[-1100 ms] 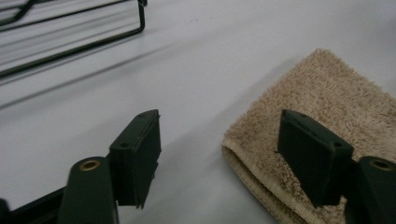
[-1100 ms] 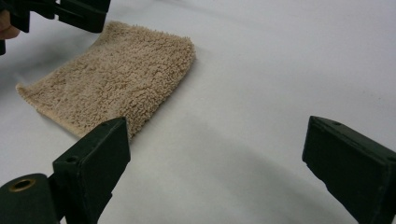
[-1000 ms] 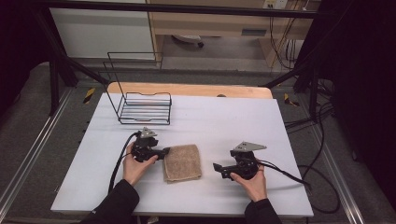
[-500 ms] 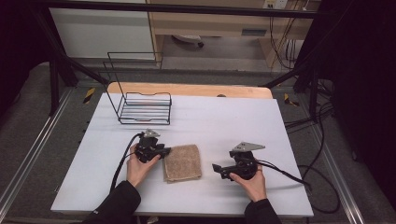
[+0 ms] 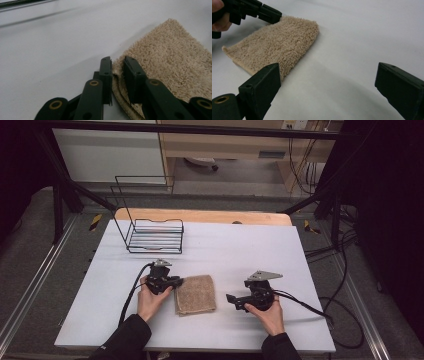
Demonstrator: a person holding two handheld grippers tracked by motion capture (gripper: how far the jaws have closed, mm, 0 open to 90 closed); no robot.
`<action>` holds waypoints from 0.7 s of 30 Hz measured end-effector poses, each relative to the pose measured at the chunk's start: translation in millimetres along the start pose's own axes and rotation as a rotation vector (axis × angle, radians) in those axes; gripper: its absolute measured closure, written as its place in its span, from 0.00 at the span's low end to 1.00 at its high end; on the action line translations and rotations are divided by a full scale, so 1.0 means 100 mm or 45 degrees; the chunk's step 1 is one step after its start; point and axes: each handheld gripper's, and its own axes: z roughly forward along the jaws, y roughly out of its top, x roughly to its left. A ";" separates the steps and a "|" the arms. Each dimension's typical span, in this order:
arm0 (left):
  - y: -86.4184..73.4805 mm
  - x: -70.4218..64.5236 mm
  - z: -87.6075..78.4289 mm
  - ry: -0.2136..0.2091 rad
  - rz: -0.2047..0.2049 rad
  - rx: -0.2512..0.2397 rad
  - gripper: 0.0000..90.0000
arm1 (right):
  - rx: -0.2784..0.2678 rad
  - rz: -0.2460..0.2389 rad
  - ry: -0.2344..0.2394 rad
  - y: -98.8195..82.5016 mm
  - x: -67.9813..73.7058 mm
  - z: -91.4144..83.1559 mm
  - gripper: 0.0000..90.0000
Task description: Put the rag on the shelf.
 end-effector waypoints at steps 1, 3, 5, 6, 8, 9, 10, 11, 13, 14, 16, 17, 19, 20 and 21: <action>0.00 0.00 0.00 0.001 0.001 0.001 0.87 | -0.008 0.015 0.008 0.01 0.00 0.01 0.09; 0.00 -0.01 0.01 0.010 0.010 -0.001 0.88 | -0.011 0.028 0.006 0.04 0.00 0.04 0.09; 0.00 -0.02 0.01 0.013 0.020 -0.002 0.89 | -0.003 0.026 -0.004 0.08 0.02 0.08 0.09; 0.00 -0.02 0.01 0.015 0.023 -0.003 0.89 | 0.001 0.026 -0.004 0.10 0.03 0.10 0.10; 0.00 -0.02 0.01 0.020 0.038 -0.007 0.89 | -0.001 0.022 -0.005 0.15 0.05 0.16 0.10; 0.00 -0.03 0.01 0.022 0.045 -0.006 0.90 | -0.002 0.018 -0.012 0.17 0.06 0.19 0.11; 0.00 -0.03 0.01 0.024 0.048 -0.007 0.90 | 0.003 0.016 -0.018 0.20 0.07 0.23 0.11; 0.00 -0.04 0.01 0.025 0.051 -0.008 0.89 | 0.001 0.008 -0.017 0.23 0.08 0.26 0.12; 0.00 -0.04 0.01 0.027 0.053 -0.009 0.89 | -0.002 0.005 -0.021 0.29 0.09 0.34 0.15; 0.00 -0.04 0.01 0.027 0.055 -0.009 0.89 | -0.009 0.005 -0.015 0.32 0.10 0.38 0.17; -0.01 -0.04 0.01 0.026 0.056 -0.009 0.89 | -0.007 0.001 -0.016 0.38 0.12 0.47 0.19; -0.01 -0.04 0.02 0.025 0.057 -0.009 0.89 | -0.007 -0.007 -0.010 0.41 0.13 0.51 0.22; -0.01 -0.03 0.01 0.023 0.059 -0.009 0.89 | 0.007 -0.018 -0.026 0.46 0.14 0.59 0.25; -0.01 -0.03 0.01 0.022 0.061 -0.009 0.89 | 0.013 -0.019 -0.033 0.48 0.14 0.63 0.28; -0.01 -0.03 0.01 0.021 0.064 -0.010 0.89 | 0.018 -0.009 -0.031 0.49 0.14 0.67 0.31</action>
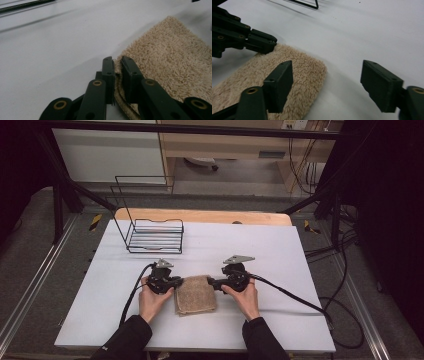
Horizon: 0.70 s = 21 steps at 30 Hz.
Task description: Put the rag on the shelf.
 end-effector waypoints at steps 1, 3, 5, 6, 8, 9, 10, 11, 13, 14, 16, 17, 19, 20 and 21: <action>0.00 0.00 0.00 0.001 0.005 0.000 0.89 | 0.007 0.000 -0.004 0.01 0.00 0.04 0.33; 0.00 -0.01 0.00 0.006 0.017 -0.001 0.89 | 0.023 -0.002 -0.010 0.02 0.01 0.11 0.38; 0.00 0.00 0.00 0.006 0.021 -0.001 0.89 | 0.029 0.000 -0.015 0.02 0.02 0.16 0.44; 0.00 0.00 0.00 0.004 0.023 0.001 0.89 | 0.036 0.014 -0.005 0.02 0.02 0.18 0.47; 0.00 0.01 0.00 -0.004 0.015 0.002 0.89 | 0.056 0.030 0.001 0.01 0.01 0.22 0.53; 0.00 0.01 0.00 -0.004 0.017 0.002 0.89 | 0.072 0.034 -0.002 0.00 0.01 0.23 0.54; 0.00 0.00 0.00 0.000 0.027 0.002 0.89 | 0.082 0.033 -0.002 -0.01 0.01 0.24 0.56; 0.00 0.00 0.00 0.000 0.028 0.001 0.89 | 0.092 0.034 0.004 -0.01 0.01 0.25 0.59; 0.00 0.00 0.00 0.001 0.033 0.000 0.89 | 0.109 0.038 0.020 -0.02 0.01 0.25 0.64; 0.00 0.00 0.00 -0.001 0.035 -0.001 0.89 | 0.112 0.038 0.026 -0.03 0.01 0.26 0.67; 0.00 0.00 0.00 0.000 0.043 -0.001 0.89 | 0.117 0.046 0.039 -0.03 0.02 0.26 0.73; 0.00 0.00 0.00 0.001 0.046 -0.001 0.89 | 0.121 0.051 0.052 -0.03 0.02 0.26 0.76; 0.00 0.00 0.00 0.005 0.054 -0.002 0.89 | 0.130 0.057 0.068 -0.04 0.02 0.27 0.80; 0.00 0.00 0.00 0.005 0.054 -0.002 0.89 | 0.133 0.056 0.072 -0.04 0.02 0.27 0.82; 0.00 0.00 0.00 0.003 0.052 -0.002 0.89 | 0.140 0.061 0.077 -0.03 0.02 0.27 0.84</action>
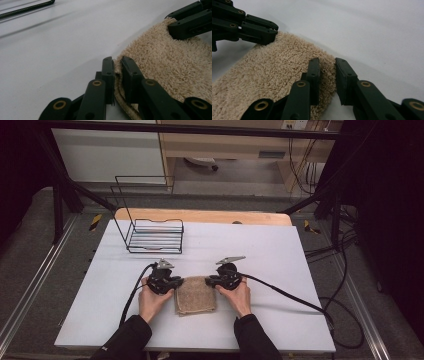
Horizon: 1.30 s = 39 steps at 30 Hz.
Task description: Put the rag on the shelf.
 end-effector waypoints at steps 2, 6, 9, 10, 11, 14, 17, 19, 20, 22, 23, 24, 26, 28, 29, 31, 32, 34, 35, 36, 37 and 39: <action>0.00 0.01 0.00 -0.008 -0.007 0.000 0.89 | 0.007 0.010 0.010 0.00 0.00 0.00 0.87; 0.01 0.04 0.00 -0.035 -0.036 0.002 0.91 | 0.018 0.023 0.022 0.01 0.00 -0.01 0.92; 0.01 0.06 -0.01 -0.055 -0.063 0.001 0.93 | 0.023 0.013 0.017 0.02 0.00 -0.01 0.93; 0.00 0.07 -0.01 -0.062 -0.073 -0.002 0.94 | 0.022 0.015 0.018 0.02 0.01 -0.01 0.94; 0.00 0.07 -0.01 -0.066 -0.080 -0.003 0.94 | 0.020 0.011 0.018 0.02 0.01 -0.02 0.94; 0.00 0.09 -0.03 -0.083 -0.092 -0.010 0.95 | 0.011 0.005 0.014 0.02 0.02 -0.03 0.94; 0.01 0.09 -0.06 -0.094 -0.089 -0.026 0.95 | -0.003 -0.008 0.006 0.02 0.03 -0.05 0.94; 0.02 0.08 -0.09 -0.096 -0.079 -0.041 0.95 | -0.015 -0.018 0.003 0.02 0.04 -0.08 0.94; 0.02 0.07 -0.10 -0.096 -0.077 -0.051 0.95 | -0.020 -0.024 0.004 0.02 0.05 -0.09 0.94; 0.03 0.06 -0.14 -0.102 -0.074 -0.063 0.95 | -0.040 -0.029 0.008 0.02 0.07 -0.13 0.94; 0.03 0.06 -0.15 -0.106 -0.071 -0.069 0.95 | -0.046 -0.026 0.010 0.03 0.08 -0.15 0.94; 0.04 0.05 -0.17 -0.106 -0.068 -0.077 0.95 | -0.057 -0.030 0.011 0.03 0.08 -0.17 0.94; 0.04 0.04 -0.21 -0.107 -0.058 -0.094 0.95 | -0.073 -0.036 0.016 0.03 0.10 -0.21 0.94; 0.05 0.03 -0.24 -0.111 -0.047 -0.106 0.95 | -0.088 -0.044 0.019 0.04 0.11 -0.24 0.94; 0.05 0.03 -0.25 -0.113 -0.043 -0.112 0.95 | -0.098 -0.045 0.018 0.04 0.12 -0.25 0.94; 0.06 0.02 -0.28 -0.112 -0.033 -0.121 0.95 | -0.112 -0.047 0.022 0.03 0.14 -0.28 0.94; 0.06 0.01 -0.30 -0.114 -0.030 -0.127 0.95 | -0.117 -0.044 0.026 0.03 0.15 -0.30 0.94; 0.07 0.00 -0.33 -0.123 -0.025 -0.139 0.95 | -0.135 -0.054 0.024 0.03 0.16 -0.33 0.94; 0.07 0.00 -0.35 -0.118 -0.013 -0.144 0.95 | -0.139 -0.058 0.026 0.03 0.17 -0.34 0.94; 0.07 -0.01 -0.36 -0.119 -0.009 -0.150 0.95 | -0.146 -0.062 0.029 0.03 0.18 -0.36 0.94; 0.08 -0.01 -0.38 -0.127 -0.008 -0.153 0.95 | -0.152 -0.061 0.031 0.03 0.19 -0.38 0.94; 0.08 -0.02 -0.41 -0.123 0.002 -0.165 0.95 | -0.164 -0.067 0.033 0.03 0.20 -0.41 0.94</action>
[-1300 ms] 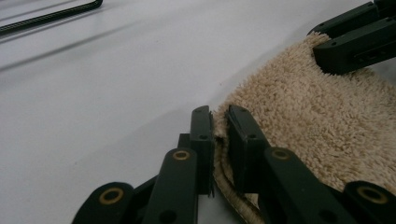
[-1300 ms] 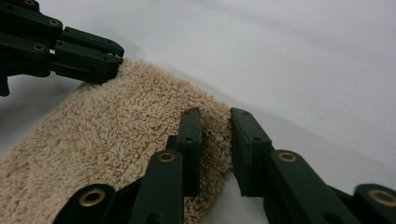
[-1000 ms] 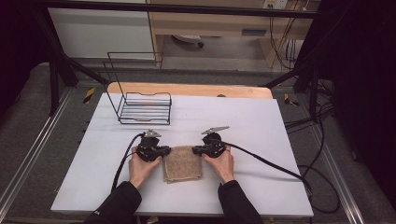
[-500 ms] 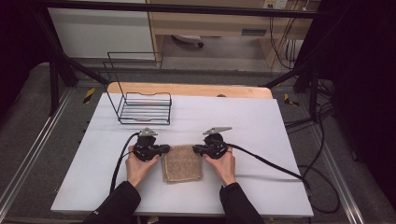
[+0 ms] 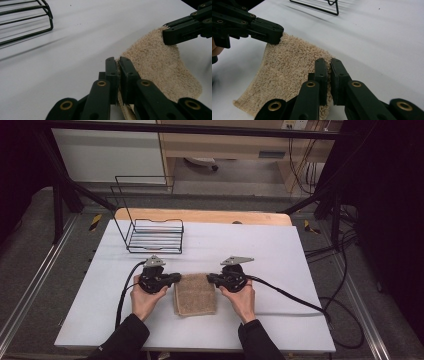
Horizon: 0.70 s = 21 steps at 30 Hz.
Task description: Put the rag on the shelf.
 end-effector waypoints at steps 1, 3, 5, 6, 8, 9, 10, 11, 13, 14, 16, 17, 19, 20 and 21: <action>0.00 -0.01 -0.01 -0.008 -0.002 -0.005 0.95 | -0.007 0.002 0.003 0.00 0.01 -0.02 0.94; 0.02 -0.03 -0.03 -0.012 0.003 -0.016 0.95 | -0.020 -0.009 0.001 0.01 0.02 -0.04 0.94; 0.03 -0.04 -0.05 -0.010 0.007 -0.027 0.95 | -0.037 -0.017 0.004 0.01 0.03 -0.07 0.94; 0.03 -0.05 -0.07 -0.011 0.010 -0.032 0.95 | -0.042 -0.020 0.008 0.01 0.03 -0.08 0.94; 0.04 -0.06 -0.09 -0.017 0.011 -0.039 0.95 | -0.051 -0.017 0.014 0.02 0.04 -0.11 0.95; 0.04 -0.07 -0.09 -0.020 0.014 -0.044 0.95 | -0.052 -0.014 0.016 0.03 0.05 -0.12 0.95; 0.05 -0.07 -0.10 -0.018 0.019 -0.048 0.95 | -0.055 -0.016 0.017 0.03 0.05 -0.13 0.95; 0.05 -0.08 -0.11 -0.018 0.022 -0.052 0.95 | -0.062 -0.020 0.017 0.03 0.06 -0.15 0.95; 0.06 -0.10 -0.13 -0.020 0.025 -0.061 0.95 | -0.072 -0.028 0.017 0.04 0.07 -0.17 0.95; 0.07 -0.10 -0.14 -0.018 0.030 -0.064 0.95 | -0.076 -0.029 0.014 0.05 0.08 -0.19 0.95; 0.08 -0.11 -0.16 -0.015 0.034 -0.072 0.95 | -0.085 -0.043 0.012 0.06 0.10 -0.22 0.95; 0.08 -0.11 -0.17 -0.013 0.035 -0.076 0.95 | -0.093 -0.047 0.011 0.07 0.12 -0.23 0.95; 0.10 -0.12 -0.19 -0.015 0.036 -0.086 0.95 | -0.110 -0.056 0.012 0.09 0.14 -0.26 0.95; 0.10 -0.12 -0.20 -0.013 0.039 -0.092 0.95 | -0.117 -0.059 0.011 0.10 0.15 -0.27 0.95; 0.11 -0.12 -0.22 -0.014 0.043 -0.096 0.95 | -0.129 -0.067 0.008 0.11 0.16 -0.28 0.95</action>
